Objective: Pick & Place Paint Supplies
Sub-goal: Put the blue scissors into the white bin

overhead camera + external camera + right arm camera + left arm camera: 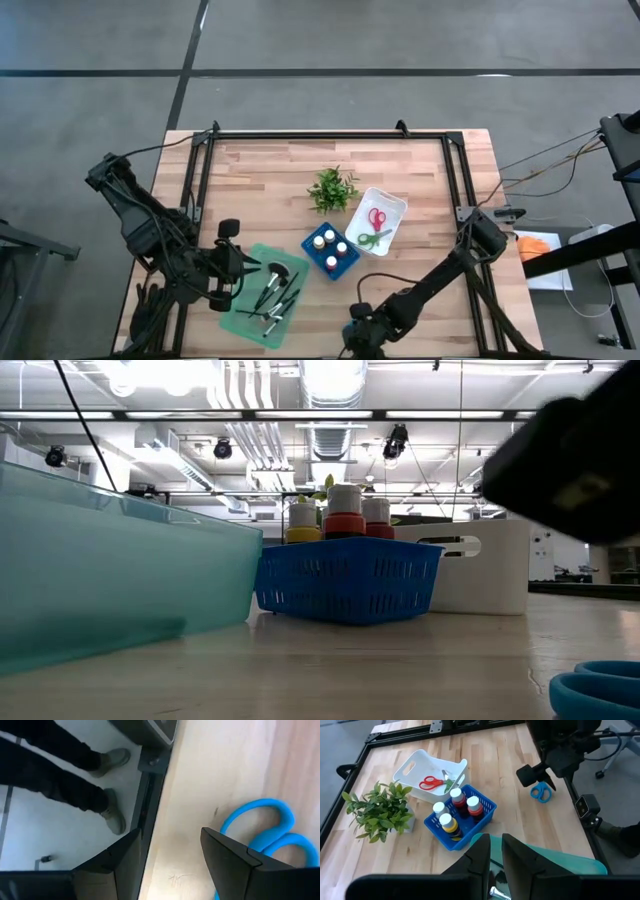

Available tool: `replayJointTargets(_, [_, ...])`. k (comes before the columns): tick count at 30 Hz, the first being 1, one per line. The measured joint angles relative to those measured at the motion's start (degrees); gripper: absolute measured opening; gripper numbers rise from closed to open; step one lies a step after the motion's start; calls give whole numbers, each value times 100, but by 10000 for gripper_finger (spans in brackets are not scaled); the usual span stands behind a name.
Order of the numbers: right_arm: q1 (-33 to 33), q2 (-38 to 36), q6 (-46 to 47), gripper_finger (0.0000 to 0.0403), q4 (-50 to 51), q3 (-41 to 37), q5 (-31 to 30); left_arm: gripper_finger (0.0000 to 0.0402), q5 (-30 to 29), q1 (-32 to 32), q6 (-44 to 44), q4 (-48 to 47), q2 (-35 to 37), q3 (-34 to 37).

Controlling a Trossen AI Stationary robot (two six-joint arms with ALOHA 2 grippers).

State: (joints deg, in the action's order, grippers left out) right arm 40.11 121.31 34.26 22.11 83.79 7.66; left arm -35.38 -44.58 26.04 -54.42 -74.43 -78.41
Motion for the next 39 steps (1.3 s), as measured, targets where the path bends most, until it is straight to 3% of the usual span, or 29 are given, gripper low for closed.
replayJointTargets(8, [-5,-255,24,203,167,10,-474,56,2,0,-4,66,-2,0])
replayJointTargets(39, [1,-159,148,203,-236,-525,-287,56,0,0,-5,112,-2,0])
